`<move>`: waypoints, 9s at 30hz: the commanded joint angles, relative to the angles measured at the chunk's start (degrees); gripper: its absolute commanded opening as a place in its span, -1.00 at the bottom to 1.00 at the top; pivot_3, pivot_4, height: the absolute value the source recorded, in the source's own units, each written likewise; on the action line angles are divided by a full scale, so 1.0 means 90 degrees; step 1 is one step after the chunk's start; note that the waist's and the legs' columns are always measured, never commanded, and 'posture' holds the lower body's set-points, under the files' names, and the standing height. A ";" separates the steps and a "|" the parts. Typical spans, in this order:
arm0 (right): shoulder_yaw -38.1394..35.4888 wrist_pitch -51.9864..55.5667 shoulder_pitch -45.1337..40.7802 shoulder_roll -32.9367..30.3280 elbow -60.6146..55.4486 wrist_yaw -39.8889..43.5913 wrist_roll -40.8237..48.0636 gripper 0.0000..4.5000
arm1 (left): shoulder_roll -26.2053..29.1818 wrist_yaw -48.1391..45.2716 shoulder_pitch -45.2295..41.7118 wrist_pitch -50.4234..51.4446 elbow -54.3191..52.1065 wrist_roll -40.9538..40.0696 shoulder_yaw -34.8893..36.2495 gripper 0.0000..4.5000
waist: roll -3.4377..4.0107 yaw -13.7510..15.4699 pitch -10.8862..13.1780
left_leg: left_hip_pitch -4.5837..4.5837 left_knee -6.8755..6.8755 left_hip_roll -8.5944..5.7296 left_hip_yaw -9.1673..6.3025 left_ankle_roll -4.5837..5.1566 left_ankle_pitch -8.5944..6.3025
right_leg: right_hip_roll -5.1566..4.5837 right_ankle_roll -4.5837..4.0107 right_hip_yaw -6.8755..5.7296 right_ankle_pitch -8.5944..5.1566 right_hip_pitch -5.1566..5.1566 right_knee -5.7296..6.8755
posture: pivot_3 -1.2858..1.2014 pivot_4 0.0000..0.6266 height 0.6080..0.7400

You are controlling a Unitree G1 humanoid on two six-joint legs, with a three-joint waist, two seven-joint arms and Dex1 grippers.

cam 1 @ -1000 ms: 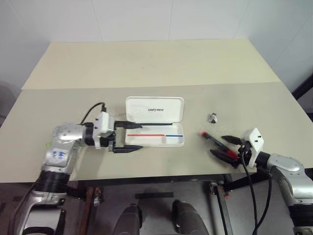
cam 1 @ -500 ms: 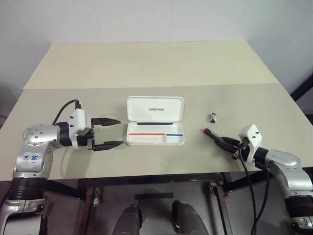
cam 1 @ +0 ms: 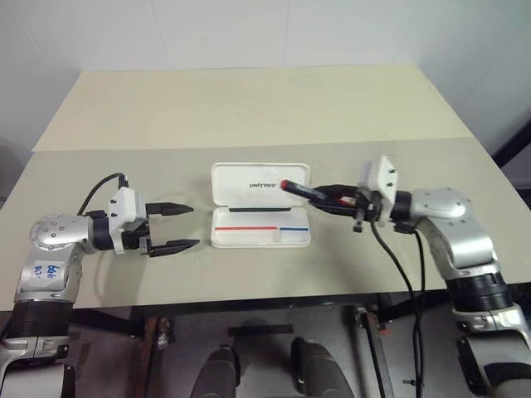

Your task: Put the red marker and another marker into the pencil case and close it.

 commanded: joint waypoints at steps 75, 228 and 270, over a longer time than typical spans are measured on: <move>-0.0589 0.0269 0.1112 0.0055 -0.1252 0.0053 0.0874 0.99 | 0.1574 0.0346 0.0417 -0.1872 0.4408 0.0712 0.1591 0.60 | -0.0004 -0.0007 -0.0003 | 0.0013 -0.0086 0.0009 0.0004 -0.0021 -0.0005 | -0.0006 -0.0032 -0.0020 -0.0028 -0.0020 -0.0015 | 0.03 -0.52 1.00; -0.1927 0.1818 0.1819 0.0987 -0.1541 -0.4963 -0.0124 1.00 | -0.0982 -0.0394 -0.1931 0.1093 -0.0041 -0.0100 -0.0499 0.98 | -0.0011 0.0117 -0.0009 | 0.0004 0.0007 -0.0007 -0.0012 -0.0004 0.0004 | 0.0005 -0.0002 -0.0006 -0.0023 -0.0007 0.0053 | 0.03 -0.52 1.00; -0.1508 0.0547 0.1509 0.1658 -0.0077 -0.4424 -0.0438 -0.86 | -0.0815 0.0185 -0.1729 0.0990 -0.0424 -0.0210 -0.0408 1.00 | -0.0004 -0.0033 -0.0005 | 0.0012 -0.0019 -0.0005 -0.0004 -0.0003 0.0005 | 0.0007 -0.0004 -0.0001 -0.0025 -0.0009 0.0046 | 0.03 -0.52 1.00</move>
